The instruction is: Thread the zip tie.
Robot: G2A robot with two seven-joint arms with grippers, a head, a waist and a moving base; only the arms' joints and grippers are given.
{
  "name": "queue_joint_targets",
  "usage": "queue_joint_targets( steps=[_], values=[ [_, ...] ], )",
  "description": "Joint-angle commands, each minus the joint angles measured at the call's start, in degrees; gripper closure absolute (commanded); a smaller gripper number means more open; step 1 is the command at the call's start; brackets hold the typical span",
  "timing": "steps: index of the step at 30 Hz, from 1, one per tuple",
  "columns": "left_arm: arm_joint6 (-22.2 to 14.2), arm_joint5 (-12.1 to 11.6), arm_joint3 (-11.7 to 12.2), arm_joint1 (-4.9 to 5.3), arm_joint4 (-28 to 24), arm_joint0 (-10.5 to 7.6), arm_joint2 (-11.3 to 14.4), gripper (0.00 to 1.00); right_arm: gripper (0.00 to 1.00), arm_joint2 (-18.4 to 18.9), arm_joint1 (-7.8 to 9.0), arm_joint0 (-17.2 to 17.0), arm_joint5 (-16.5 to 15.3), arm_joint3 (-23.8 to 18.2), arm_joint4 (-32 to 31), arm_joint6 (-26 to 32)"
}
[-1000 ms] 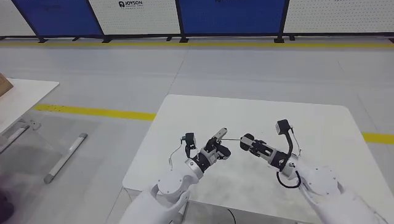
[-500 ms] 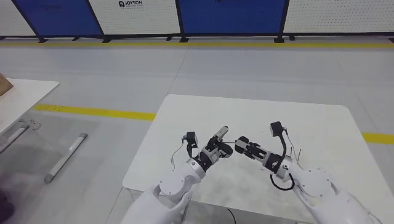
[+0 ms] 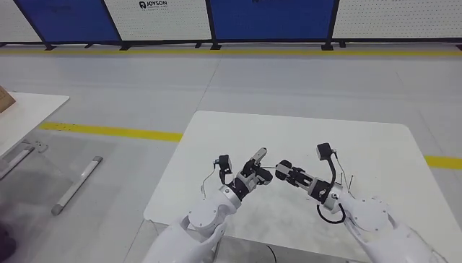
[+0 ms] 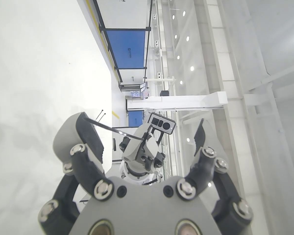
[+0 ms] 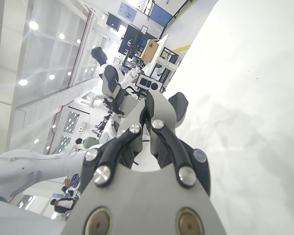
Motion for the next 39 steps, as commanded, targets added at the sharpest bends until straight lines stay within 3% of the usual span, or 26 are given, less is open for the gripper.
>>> queue_joint_targets(
  steps=[1, 4, 5, 6, 7, 8, 11, 13, 14, 32, 33, 34, 35, 36, 38, 39],
  values=[
    [0.25, -0.04, 0.79, -0.14, -0.75, -0.26, 0.11, 0.00, 1.00, 0.00, 0.00, 0.00, 0.00, 0.00, 0.00, 0.00],
    [-0.31, -0.43, 1.56, -0.11, -0.99, -0.12, -0.27, 0.03, 1.00, 0.00, 0.00, 0.00, 0.00, 0.00, 0.00, 0.00],
    [-0.58, -0.51, 1.65, -0.09, -0.99, 0.01, -0.39, 0.33, 1.00, 0.00, 0.00, 0.00, 0.00, 0.00, 0.00, 0.00],
    [-0.78, -0.61, 1.65, -0.07, -1.04, 0.13, -0.50, 0.50, 1.00, 0.00, 0.00, 0.00, 0.00, 0.00, 0.00, 0.00],
    [-1.01, -0.70, 1.57, -0.05, -1.13, 0.32, -0.59, 0.54, 1.00, 0.00, 0.00, 0.00, 0.00, 0.00, 0.00, 0.00],
    [-1.45, -0.76, 1.46, 0.00, -0.41, 0.43, -0.52, 0.67, 1.00, 0.00, 0.00, 0.00, 0.00, 0.00, 0.00, 0.00],
    [-1.78, -1.58, 0.94, 0.06, -0.10, 1.25, -0.68, 0.90, 1.00, 0.00, 0.00, 0.00, 0.00, 0.00, 0.00, 0.00],
    [-2.04, -2.02, 0.65, 0.13, -0.11, 1.72, -1.02, 0.93, 1.00, 0.00, 0.00, 0.00, 0.00, 0.00, 0.00, 0.00],
    [-2.29, -2.42, 0.45, 0.18, -0.15, 1.99, -1.28, 1.00, 1.00, 0.00, 0.00, 0.00, 0.00, 0.00, 0.00, 0.00],
    [-2.07, -4.48, -0.69, 0.19, 1.84, 3.41, -1.66, 1.00, 1.00, 0.00, 0.00, 0.00, 0.00, 0.00, 0.00, 0.00],
    [-2.08, -4.46, -0.72, 0.19, 1.94, 3.45, -1.65, 0.96, 1.00, 0.00, 0.00, 0.00, 0.00, 0.00, 0.00, 0.00],
    [-2.07, -4.46, -0.79, 0.18, 2.08, 3.53, -1.63, 0.59, 1.00, 0.00, 0.00, 0.00, 0.00, 0.00, 0.00, 0.00],
    [-2.08, -4.50, -0.87, 0.18, 2.18, 3.60, -1.62, 0.34, 1.00, 0.00, 0.00, 0.00, 0.00, 0.00, 0.00, 0.00],
    [-2.12, -4.61, -0.99, 0.19, 2.28, 3.68, -1.62, 0.17, 1.00, 0.00, 0.00, 0.00, 0.00, 0.00, 0.00, 0.00],
    [-2.19, -4.89, -1.24, 0.20, 2.31, 3.94, -1.69, 0.04, 1.00, 0.00, 0.00, 0.00, 0.00, 0.00, 0.00, 0.00],
    [-2.23, -4.98, -1.35, 0.21, 2.37, 4.04, -1.75, 0.05, 1.00, 0.00, 0.00, 0.00, 0.00, 0.00, 0.00, 0.00]
  ],
)
